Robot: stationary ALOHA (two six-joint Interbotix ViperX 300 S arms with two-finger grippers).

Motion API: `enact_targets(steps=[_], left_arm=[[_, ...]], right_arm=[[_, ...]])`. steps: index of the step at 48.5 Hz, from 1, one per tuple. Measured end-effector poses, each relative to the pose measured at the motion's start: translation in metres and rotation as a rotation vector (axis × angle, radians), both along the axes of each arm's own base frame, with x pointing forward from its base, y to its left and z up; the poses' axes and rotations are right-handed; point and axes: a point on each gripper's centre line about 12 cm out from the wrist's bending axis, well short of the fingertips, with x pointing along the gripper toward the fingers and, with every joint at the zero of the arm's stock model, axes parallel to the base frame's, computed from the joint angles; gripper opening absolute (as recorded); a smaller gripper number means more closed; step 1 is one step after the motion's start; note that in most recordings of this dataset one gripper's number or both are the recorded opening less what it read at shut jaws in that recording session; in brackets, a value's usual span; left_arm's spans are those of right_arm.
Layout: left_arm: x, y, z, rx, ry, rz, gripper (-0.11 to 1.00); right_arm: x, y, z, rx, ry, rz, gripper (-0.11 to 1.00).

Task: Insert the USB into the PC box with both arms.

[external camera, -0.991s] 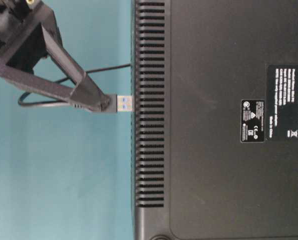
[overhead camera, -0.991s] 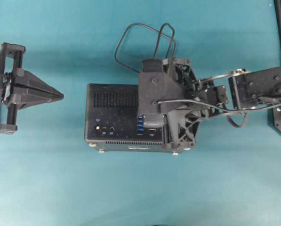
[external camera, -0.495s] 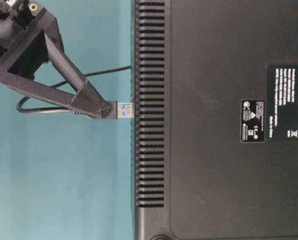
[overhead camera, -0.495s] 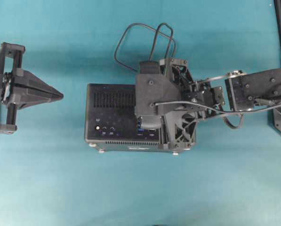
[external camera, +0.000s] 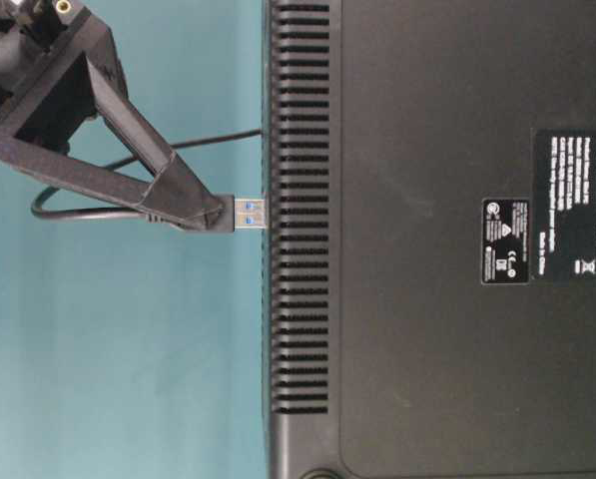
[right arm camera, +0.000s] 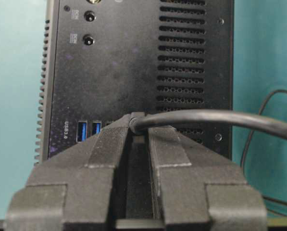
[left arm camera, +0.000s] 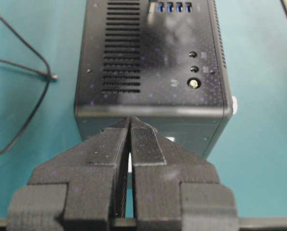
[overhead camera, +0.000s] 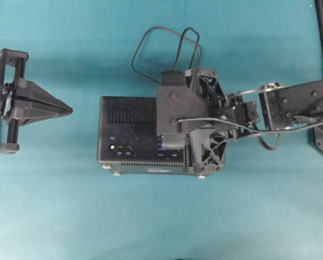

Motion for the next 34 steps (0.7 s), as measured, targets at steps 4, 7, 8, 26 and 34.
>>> enact_targets(steps=[4, 7, 8, 26, 34], left_arm=[[0.0000, 0.0000, 0.0000, 0.002, 0.000, 0.000, 0.00], [0.0000, 0.0000, 0.0000, 0.000, 0.000, 0.000, 0.00], [0.0001, 0.0000, 0.0002, 0.000, -0.002, 0.000, 0.00], [-0.0001, 0.0000, -0.0005, 0.000, 0.000, 0.000, 0.00], [-0.0001, 0.0000, -0.0005, 0.002, 0.000, 0.000, 0.00]], right_arm=[[0.0003, 0.0013, 0.0000, 0.000, 0.000, 0.003, 0.10], [0.0004, 0.0019, 0.0005, 0.000, -0.002, 0.005, 0.10], [0.0004, 0.0019, 0.0005, 0.000, -0.002, 0.005, 0.10], [-0.0008, 0.0065, -0.0011, -0.001, 0.013, 0.014, 0.10], [-0.0012, 0.0071, -0.0013, -0.001, 0.017, 0.014, 0.10]])
